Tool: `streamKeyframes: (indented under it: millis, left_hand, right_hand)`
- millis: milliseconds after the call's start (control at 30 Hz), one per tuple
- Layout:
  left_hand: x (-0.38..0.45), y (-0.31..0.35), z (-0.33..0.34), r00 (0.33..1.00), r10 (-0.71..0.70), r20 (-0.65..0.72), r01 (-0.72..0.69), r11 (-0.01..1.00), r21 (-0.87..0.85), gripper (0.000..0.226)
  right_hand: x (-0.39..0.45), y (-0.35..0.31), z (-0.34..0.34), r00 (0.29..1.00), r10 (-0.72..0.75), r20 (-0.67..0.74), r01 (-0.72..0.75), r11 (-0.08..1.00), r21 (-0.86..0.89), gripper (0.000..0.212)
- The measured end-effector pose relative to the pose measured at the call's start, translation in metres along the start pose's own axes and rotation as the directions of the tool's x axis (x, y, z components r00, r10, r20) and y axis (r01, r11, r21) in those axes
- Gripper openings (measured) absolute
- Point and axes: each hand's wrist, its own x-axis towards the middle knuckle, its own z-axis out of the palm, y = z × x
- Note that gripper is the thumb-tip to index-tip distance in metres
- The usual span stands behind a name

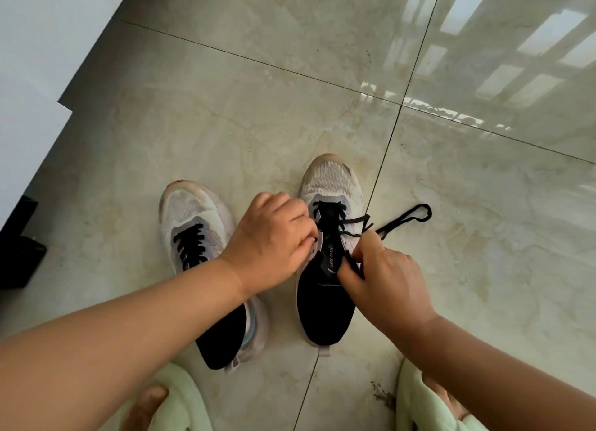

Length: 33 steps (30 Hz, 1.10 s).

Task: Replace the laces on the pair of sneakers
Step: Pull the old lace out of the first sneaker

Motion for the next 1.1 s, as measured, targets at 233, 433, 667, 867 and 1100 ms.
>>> streamKeyframes:
  millis: [233,433,667,867,1100]
  left_hand:
    - [-0.01,-0.024,0.006,0.964,-0.264,0.042,0.258,0.96,0.106,0.013]
    - [-0.015,-0.051,0.005,0.874,-0.483,0.06,0.461,0.861,0.215,0.002]
    - [-0.012,-0.022,0.0,0.984,-0.18,0.008,0.179,0.983,0.026,0.023]
    - [0.0,0.0,0.002,0.999,-0.015,-0.031,0.015,1.0,-0.008,0.006]
    - [-0.001,-0.005,0.003,0.988,-0.136,-0.072,0.139,0.989,0.04,0.007]
  right_hand:
    - [0.0,0.002,0.001,1.0,-0.007,0.022,0.006,1.0,0.019,0.029]
    - [0.001,0.003,0.002,1.0,-0.009,0.022,0.008,0.999,0.037,0.028]
    - [0.001,0.003,0.003,1.0,-0.015,0.017,0.015,0.999,0.035,0.028]
    - [0.001,0.001,0.001,1.0,-0.022,0.012,0.022,1.0,0.01,0.027]
    - [-0.003,-0.002,-0.001,0.999,-0.026,-0.025,0.028,0.996,0.085,0.027]
